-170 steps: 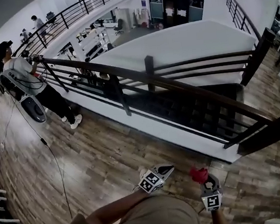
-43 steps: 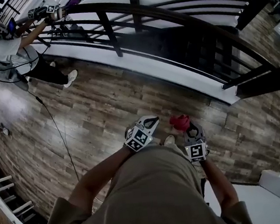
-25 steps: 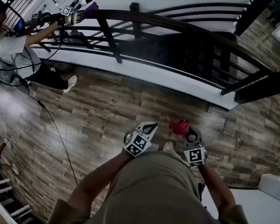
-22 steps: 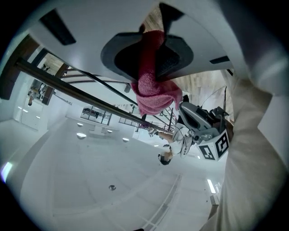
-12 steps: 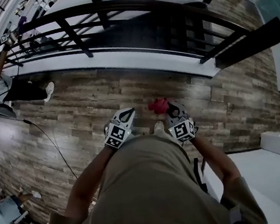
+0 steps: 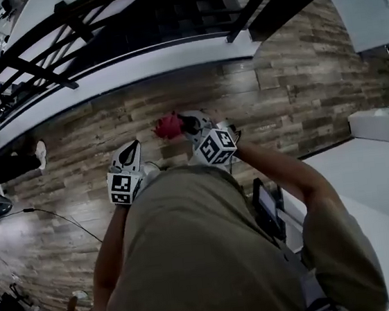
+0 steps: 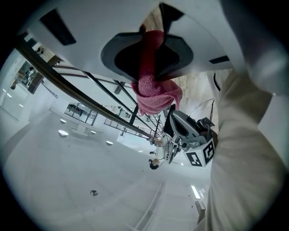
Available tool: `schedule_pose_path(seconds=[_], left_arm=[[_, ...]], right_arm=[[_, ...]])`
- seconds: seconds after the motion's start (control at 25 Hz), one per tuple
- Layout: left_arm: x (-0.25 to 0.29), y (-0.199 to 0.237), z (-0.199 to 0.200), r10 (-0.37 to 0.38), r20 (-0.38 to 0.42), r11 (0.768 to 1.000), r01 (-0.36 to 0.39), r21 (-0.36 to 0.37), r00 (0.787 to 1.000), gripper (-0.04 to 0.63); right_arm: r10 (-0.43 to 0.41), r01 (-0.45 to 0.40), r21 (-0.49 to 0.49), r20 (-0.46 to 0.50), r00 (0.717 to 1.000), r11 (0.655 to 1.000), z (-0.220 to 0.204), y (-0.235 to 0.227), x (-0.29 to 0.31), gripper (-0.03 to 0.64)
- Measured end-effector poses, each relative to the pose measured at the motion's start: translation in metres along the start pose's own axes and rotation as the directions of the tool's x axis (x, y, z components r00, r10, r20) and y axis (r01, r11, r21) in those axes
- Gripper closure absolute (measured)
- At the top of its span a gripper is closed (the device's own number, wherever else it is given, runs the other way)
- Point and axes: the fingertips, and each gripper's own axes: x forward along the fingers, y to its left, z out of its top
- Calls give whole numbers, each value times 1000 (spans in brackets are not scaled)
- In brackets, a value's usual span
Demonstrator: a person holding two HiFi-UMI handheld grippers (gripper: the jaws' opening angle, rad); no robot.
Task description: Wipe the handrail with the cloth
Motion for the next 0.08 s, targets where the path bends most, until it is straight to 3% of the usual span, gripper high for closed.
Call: schedule_pose_path(seconds=[0.08], left_arm=[[4,-3,0,7,-5,1000,-7,-8,1000,580]], right_arm=[[12,-12,2,-2,1000,1000,-6,-3,-2,540]])
